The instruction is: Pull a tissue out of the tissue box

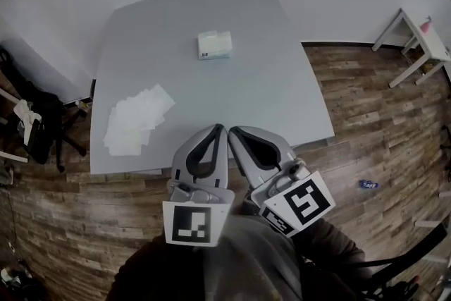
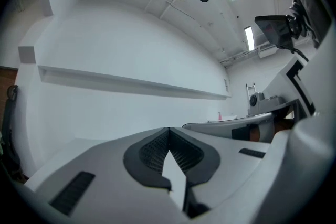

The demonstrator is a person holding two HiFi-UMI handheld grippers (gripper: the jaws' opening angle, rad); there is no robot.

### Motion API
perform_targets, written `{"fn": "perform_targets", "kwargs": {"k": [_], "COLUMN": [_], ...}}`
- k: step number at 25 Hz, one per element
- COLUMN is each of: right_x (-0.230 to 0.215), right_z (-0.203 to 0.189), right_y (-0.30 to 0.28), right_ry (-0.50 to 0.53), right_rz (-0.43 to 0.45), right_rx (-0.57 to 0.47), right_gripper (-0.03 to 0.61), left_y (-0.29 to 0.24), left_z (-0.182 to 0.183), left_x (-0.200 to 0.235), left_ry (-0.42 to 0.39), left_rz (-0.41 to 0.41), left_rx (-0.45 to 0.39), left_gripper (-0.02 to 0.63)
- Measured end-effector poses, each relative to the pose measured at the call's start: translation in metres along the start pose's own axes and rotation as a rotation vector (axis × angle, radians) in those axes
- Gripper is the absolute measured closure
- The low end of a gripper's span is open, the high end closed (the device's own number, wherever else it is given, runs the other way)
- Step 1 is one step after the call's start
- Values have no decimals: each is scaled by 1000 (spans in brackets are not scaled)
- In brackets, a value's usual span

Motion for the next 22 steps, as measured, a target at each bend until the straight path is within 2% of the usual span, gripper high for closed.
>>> {"fn": "perform_targets", "kwargs": {"k": [4, 9, 22], "right_x": [-3, -4, -12], "right_z": [10, 17, 18], "right_y": [0, 9, 19], "right_ry": [59, 100, 83], "right_rz": [-22, -62, -92], "right_rx": [-40, -57, -91], "right_gripper": [578, 577, 577], "left_y": [-5, -6, -11], "left_z": [8, 9, 10], "left_x": [-1, -9, -19], "left_ry": [-33, -27, -58], "left_rz": [-28, -44, -38], "left_rx": [-39, -60, -70], "left_gripper": [612, 612, 612]}}
Point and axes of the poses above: the fingertips, and each gripper's own axes: y backward along the fingers, x to its left, z out of its top, the point moved 9 cm from there along y, backward along the fingers, and after that the axes turned 11 degrees about -x, right-handed, at the moved point
